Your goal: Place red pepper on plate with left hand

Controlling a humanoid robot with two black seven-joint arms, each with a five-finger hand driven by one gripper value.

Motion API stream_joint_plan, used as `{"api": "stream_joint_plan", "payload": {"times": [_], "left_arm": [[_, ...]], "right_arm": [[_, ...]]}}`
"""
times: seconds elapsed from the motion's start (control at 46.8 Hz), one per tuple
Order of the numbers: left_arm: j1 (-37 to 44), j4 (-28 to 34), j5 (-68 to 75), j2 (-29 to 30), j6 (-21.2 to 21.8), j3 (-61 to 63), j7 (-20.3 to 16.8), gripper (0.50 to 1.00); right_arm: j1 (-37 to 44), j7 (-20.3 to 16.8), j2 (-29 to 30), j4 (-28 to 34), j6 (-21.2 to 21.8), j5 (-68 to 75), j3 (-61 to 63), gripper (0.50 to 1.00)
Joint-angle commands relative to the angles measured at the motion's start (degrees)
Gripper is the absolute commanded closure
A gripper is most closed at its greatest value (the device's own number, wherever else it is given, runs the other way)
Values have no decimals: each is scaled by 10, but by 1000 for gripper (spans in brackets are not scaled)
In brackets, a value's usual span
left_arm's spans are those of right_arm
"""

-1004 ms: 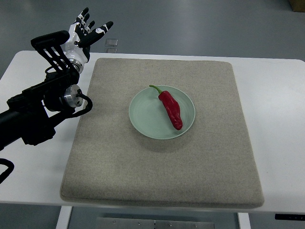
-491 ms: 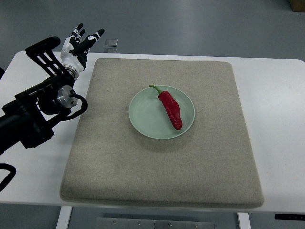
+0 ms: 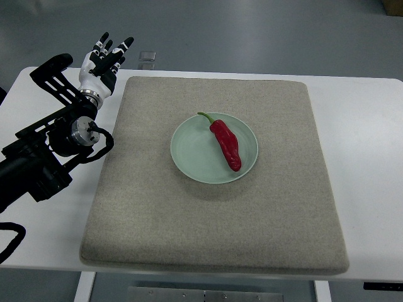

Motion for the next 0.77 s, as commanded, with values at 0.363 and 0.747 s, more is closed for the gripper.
{"api": "stream_joint_plan", "payload": {"times": [0.363, 0.747], "left_arm": [[-1, 1, 6, -1, 0, 1, -1, 508], [-4, 12, 7, -2, 0, 2, 0, 508]], "right_arm": [[0, 0, 0, 0, 0, 0, 0, 568], [1, 0, 0, 6, 2, -2, 1, 568]]}}
